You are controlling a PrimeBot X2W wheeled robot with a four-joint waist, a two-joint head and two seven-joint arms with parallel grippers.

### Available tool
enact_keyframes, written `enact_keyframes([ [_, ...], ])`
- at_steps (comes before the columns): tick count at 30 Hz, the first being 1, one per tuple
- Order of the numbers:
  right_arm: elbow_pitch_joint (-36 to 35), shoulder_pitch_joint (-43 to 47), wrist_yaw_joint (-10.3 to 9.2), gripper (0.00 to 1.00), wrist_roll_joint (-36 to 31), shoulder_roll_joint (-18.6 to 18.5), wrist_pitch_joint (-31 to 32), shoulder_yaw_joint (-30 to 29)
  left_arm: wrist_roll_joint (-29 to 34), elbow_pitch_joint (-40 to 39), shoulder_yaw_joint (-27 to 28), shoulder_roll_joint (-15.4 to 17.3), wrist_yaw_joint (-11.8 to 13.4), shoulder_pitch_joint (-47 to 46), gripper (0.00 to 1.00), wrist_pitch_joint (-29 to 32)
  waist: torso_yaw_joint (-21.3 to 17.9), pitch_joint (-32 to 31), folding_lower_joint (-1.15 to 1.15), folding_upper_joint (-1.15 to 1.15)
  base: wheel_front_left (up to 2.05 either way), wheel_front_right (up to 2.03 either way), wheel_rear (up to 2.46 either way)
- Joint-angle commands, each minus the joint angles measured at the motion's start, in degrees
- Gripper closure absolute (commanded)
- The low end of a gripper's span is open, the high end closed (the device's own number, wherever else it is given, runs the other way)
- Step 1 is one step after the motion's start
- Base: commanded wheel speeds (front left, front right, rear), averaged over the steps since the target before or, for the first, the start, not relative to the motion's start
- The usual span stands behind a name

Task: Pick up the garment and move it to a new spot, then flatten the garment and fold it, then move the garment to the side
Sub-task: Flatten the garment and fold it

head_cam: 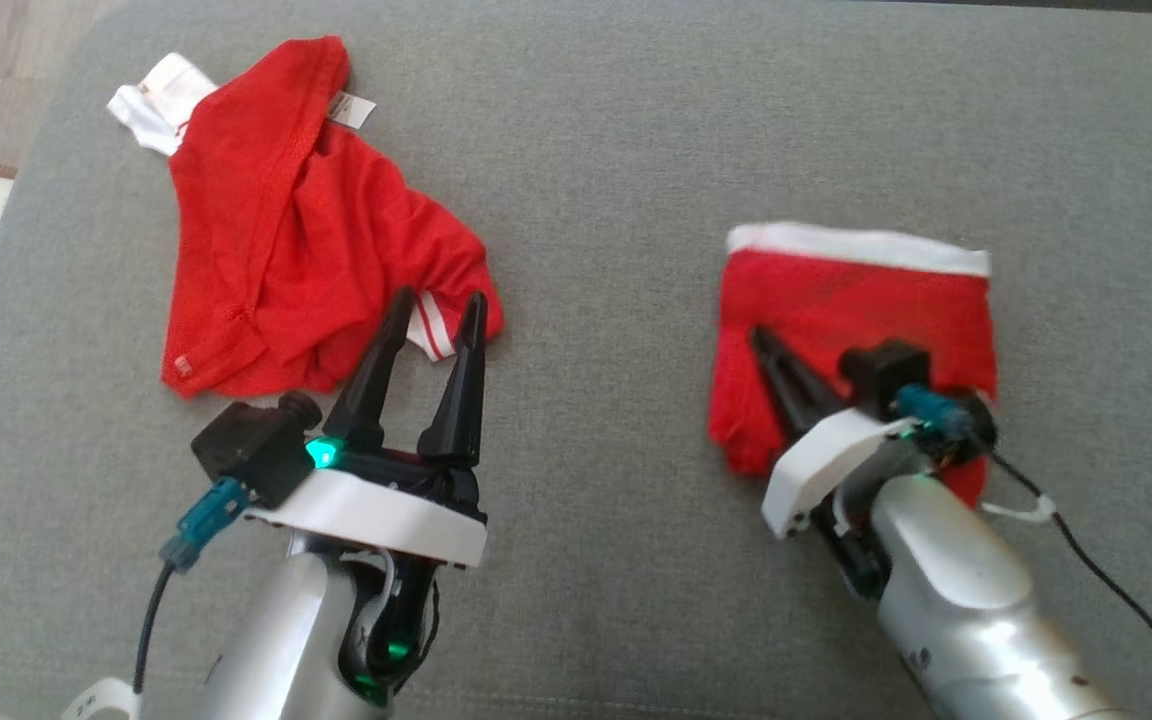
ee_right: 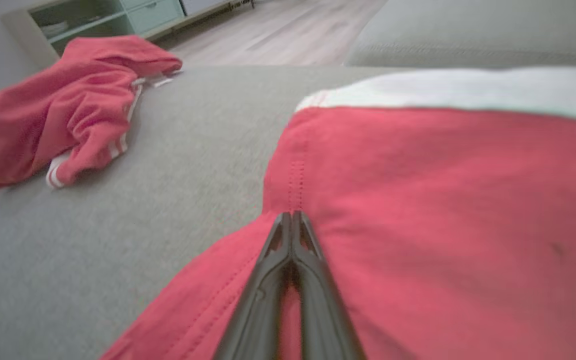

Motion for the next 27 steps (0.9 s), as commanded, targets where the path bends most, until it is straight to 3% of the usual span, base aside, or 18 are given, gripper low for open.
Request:
enact_keyframes([
  [1, -0.2, -0.7, 0.39, 1.00, 1.4, 0.6, 0.7, 2.9, -0.2, -2.1, 1.9, 0.4, 0.2, -2.3, 0.00, -0.3, -0.4, -0.1, 0.00, 0.00, 0.00, 0.00, 0.00],
  [4, 0.7, -1.7, 0.39, 1.00, 3.6, 0.6, 0.8, 5.1, 0.1, -1.8, 2.5, 0.4, 0.2, -2.1, 0.00, -0.3, -1.3, -0.4, 0.00, 0.00, 0.00, 0.00, 0.00],
  [8, 0.0, -3.1, 0.39, 1.00, 4.3, 0.6, -1.1, 3.6, 0.6, -1.5, 3.5, 0.4, 0.1, -1.5, 0.00, -0.3, -2.8, -1.6, 0.00, 0.00, 0.00, 0.00, 0.00],
  [19, -13.1, 4.3, 0.39, 1.00, -2.9, -0.7, -1.9, -13.0, 1.0, -1.5, 5.3, 0.4, -0.3, 1.1, 0.00, -0.3, -8.0, -7.2, 0.00, 0.00, 0.00, 0.00, 0.00],
  [20, -14.1, 5.5, 0.39, 0.79, -3.9, -0.8, -1.9, -14.7, 1.2, -1.4, 5.2, 0.4, -0.4, 1.3, 0.00, -0.3, -8.4, -7.6, 0.00, 0.00, 0.00, 0.00, 0.00],
  [21, -15.2, 6.7, 0.39, 0.33, -5.0, -0.7, -1.9, -16.0, 1.5, -1.2, 5.2, 0.4, -0.4, 1.6, 0.00, -0.3, -8.8, -8.1, 0.00, 0.00, 0.00, 0.00, 0.00],
  [22, -16.1, 7.9, 0.39, 0.00, -5.8, -0.6, -1.9, -17.2, 1.7, -1.0, 5.2, 0.4, -0.4, 1.9, 0.00, -0.3, -9.2, -8.5, 0.00, 0.00, 0.00, 0.00, 0.00],
  [27, -21.7, 13.5, 0.39, 0.00, -8.2, 0.0, -1.9, -22.4, 2.0, -0.2, 5.5, 0.4, -0.2, 3.0, 0.00, -0.3, -11.0, -10.0, 0.00, 0.00, 0.00, 0.00, 0.00],
])
